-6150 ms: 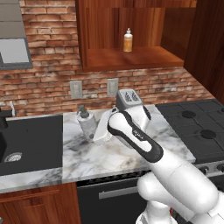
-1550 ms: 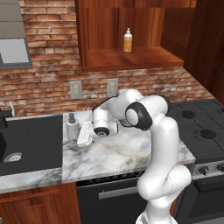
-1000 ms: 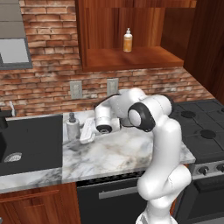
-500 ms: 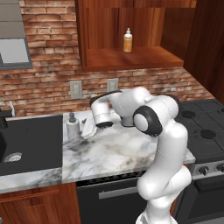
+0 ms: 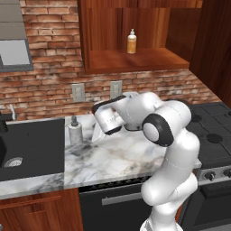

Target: Locate and retrieve the soap dispenser and soap dispenser from the cabinet. Place them next to the sink.

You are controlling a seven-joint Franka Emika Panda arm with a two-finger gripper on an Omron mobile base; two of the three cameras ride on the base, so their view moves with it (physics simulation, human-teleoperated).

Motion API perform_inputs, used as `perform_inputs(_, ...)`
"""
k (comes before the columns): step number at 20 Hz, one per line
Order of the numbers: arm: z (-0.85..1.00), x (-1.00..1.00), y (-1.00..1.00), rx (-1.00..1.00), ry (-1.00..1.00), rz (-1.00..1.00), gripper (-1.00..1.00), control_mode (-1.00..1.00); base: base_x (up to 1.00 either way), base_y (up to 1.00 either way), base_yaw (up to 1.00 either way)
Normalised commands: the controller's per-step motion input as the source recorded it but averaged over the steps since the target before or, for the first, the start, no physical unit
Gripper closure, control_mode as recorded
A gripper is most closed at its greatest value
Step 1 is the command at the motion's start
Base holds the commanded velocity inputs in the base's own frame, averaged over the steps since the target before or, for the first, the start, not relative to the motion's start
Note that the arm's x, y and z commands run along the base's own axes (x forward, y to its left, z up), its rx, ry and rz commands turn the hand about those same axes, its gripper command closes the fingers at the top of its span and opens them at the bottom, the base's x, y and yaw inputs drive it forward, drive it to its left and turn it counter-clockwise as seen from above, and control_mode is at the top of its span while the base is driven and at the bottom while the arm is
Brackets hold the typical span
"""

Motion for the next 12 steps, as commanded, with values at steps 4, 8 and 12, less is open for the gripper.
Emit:
perform_inputs(4, 0.34, -0.11, -0.19, -0.24, 0.01, -0.03, -1.00, -1.00, 0.00, 0.00, 0.00)
perform_inputs(8, 0.30, -0.17, -0.05, -0.26, 0.02, -0.04, -1.00, -1.00, 0.00, 0.00, 0.00)
perform_inputs(12, 0.29, -0.28, 0.00, -0.26, 0.00, -0.07, -1.00, -1.00, 0.00, 0.00, 0.00)
